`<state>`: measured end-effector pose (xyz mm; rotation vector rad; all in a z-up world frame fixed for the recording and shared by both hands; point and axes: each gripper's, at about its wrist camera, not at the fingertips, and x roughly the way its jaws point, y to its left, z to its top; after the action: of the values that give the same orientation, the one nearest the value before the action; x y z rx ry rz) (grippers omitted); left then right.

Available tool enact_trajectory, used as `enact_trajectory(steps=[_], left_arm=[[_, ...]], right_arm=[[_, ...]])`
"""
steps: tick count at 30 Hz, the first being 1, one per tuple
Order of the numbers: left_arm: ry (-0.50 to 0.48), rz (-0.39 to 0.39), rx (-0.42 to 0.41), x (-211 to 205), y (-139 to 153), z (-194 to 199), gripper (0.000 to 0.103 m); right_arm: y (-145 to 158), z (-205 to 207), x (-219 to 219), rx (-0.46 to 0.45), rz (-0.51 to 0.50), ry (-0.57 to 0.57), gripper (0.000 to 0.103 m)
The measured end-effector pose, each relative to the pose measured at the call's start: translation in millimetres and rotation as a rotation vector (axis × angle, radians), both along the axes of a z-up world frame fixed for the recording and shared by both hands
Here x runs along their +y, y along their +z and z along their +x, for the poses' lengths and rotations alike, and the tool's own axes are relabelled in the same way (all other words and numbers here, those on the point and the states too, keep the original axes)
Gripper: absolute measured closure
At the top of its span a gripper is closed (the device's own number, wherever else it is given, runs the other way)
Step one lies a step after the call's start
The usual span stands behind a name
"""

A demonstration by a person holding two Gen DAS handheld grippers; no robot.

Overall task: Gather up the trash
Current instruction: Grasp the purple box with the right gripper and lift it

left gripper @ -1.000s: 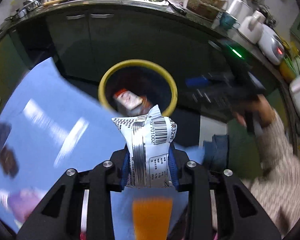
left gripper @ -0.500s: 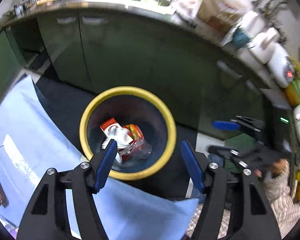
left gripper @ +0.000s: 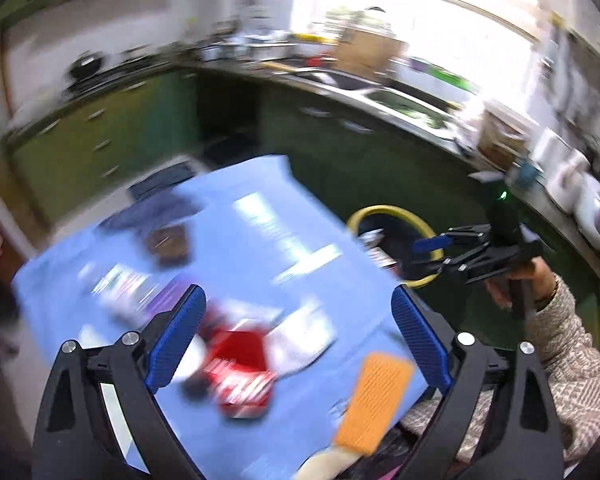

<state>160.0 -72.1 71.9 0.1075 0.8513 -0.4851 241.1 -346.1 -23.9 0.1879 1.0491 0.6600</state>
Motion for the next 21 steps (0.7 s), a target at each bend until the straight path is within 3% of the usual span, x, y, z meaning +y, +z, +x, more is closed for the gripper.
enact_trajectory(steps=[4,10,12,21], left_arm=[[0.113,0.009,0.012,57.9,-14.9,-23.4,0.014],[0.139,-0.003,0.022,101.7,-34.1,-47.0,0.014],[0.146,-0.010,0.030,111.7,-40.3,-52.9,0.014],[0.190,-0.032,0.083,126.8,-62.2,-38.9,0.014]], right_arm=[[11.5,18.0,74.8,-0.032,-0.030,0.126,0.028],[31.3,38.2,184.1,-0.267,-0.192,0.457,0.028],[26.8,47.4,214.2,-0.313,-0.247,0.580,0.022],[-2.0,95.5,252.5,-0.339,-0.293,0.795,0.021]])
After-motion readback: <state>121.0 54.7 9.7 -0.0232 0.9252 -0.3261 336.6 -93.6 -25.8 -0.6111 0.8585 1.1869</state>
